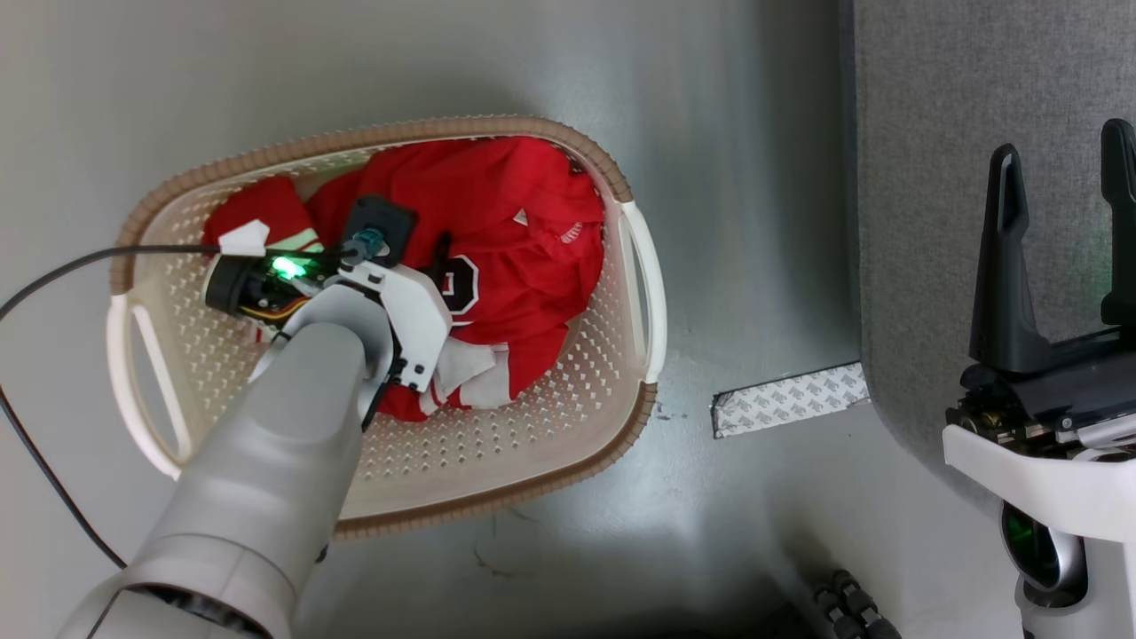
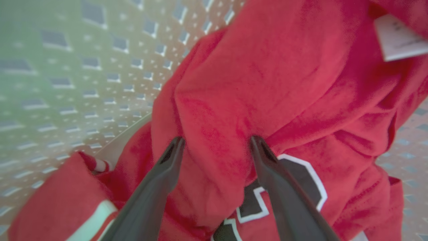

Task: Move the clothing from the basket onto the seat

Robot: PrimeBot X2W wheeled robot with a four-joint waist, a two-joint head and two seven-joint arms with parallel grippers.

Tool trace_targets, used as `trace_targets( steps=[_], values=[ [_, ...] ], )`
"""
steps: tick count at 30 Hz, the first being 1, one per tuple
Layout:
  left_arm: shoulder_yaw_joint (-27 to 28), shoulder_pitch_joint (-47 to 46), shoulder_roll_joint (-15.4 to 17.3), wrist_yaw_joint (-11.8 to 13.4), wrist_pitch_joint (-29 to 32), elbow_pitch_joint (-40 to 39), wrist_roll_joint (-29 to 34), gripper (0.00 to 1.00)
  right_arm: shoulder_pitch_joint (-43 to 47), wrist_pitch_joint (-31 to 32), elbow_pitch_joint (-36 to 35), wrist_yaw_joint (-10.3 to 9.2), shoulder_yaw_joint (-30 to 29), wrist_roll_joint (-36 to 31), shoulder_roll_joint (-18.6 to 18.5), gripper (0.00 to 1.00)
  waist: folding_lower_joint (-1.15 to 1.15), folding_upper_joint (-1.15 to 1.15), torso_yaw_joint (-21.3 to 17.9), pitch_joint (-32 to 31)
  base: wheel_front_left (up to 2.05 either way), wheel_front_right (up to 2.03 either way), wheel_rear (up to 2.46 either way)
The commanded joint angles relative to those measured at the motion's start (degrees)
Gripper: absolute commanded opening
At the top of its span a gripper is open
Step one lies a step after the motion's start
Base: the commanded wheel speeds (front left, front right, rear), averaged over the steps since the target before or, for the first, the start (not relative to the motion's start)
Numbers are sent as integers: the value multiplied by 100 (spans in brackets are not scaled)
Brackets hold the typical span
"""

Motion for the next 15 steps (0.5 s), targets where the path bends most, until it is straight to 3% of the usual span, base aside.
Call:
trace_targets(
  steps=[1,7,10,15],
  values=[
    [-10,-61,53,-24,15,36,-36,100,21,10,65,-12,-27,111,-12,100,0,0,-30,25,0,0,0],
    [-81,-109,41,-66,81,127,-51,100,90,10,50,-14,-39,129,-15,100,0,0,-73,65,0,0,0],
    [-125,-122,47,-147,104,157,-71,0,73,10,56,-16,-61,124,-20,100,0,0,-91,68,0,0,0],
    [-132,-77,7,-241,81,171,-149,0,67,10,89,-17,-116,99,-23,100,0,0,-66,25,0,0,0]
  ],
)
